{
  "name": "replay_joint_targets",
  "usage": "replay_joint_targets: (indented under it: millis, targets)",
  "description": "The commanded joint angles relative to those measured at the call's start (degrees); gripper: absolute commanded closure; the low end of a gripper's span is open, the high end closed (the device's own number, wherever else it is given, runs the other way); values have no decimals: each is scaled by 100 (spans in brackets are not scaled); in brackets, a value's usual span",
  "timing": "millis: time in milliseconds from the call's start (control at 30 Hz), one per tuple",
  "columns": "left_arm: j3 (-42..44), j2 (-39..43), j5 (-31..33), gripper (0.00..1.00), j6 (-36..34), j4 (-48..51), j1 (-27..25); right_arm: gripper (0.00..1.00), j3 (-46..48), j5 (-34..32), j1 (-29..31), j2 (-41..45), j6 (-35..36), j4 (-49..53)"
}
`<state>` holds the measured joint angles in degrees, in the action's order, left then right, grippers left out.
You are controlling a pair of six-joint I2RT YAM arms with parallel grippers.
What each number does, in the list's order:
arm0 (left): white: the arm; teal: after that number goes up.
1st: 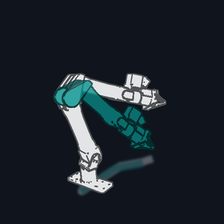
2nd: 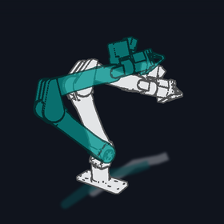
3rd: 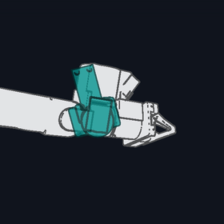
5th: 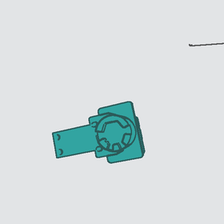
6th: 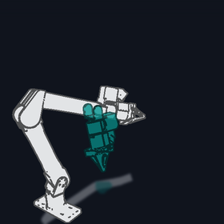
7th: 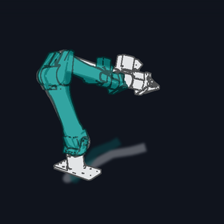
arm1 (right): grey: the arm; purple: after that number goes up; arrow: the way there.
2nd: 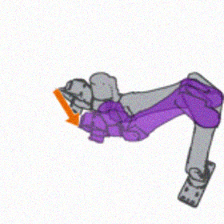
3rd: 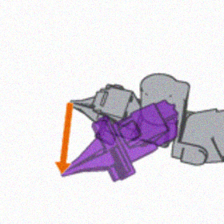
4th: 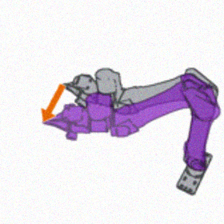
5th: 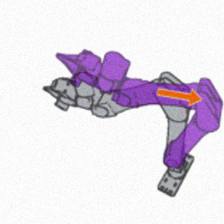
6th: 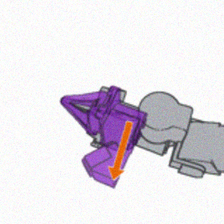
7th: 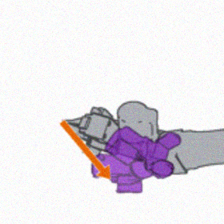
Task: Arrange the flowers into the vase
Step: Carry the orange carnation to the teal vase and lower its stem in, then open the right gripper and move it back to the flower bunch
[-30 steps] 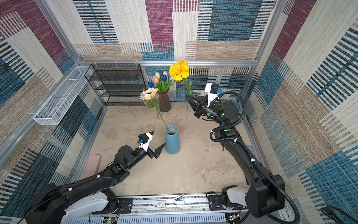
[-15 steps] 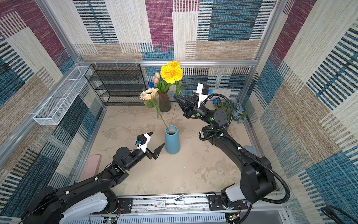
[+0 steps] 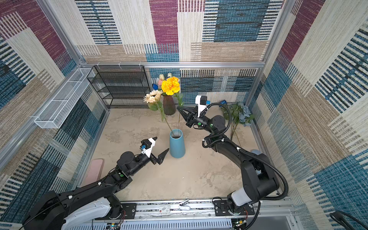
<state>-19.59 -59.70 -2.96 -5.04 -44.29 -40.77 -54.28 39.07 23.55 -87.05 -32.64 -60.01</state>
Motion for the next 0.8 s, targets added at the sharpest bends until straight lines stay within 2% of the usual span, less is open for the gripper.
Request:
replay_joint_targets:
  millis: [0,233,300,433,600,767]
  targets:
    - [25,-37,81,3,52,-171,-1,100,161,235,17,-189,307,42]
    - [26,-46,103,3,29,-176,-1,99,287,297,58,-514,627,527]
    - [22,-33,119,3,5,-160,-1,92,331,263,62,-476,760,692]
    - [32,-16,151,3,-24,-115,-1,71,458,181,64,-279,985,926]
    - [10,-102,129,3,-7,-184,-5,60,524,-74,70,89,1262,1302]
    - [6,-116,118,3,-23,-176,-2,55,629,-586,62,712,1687,1755]
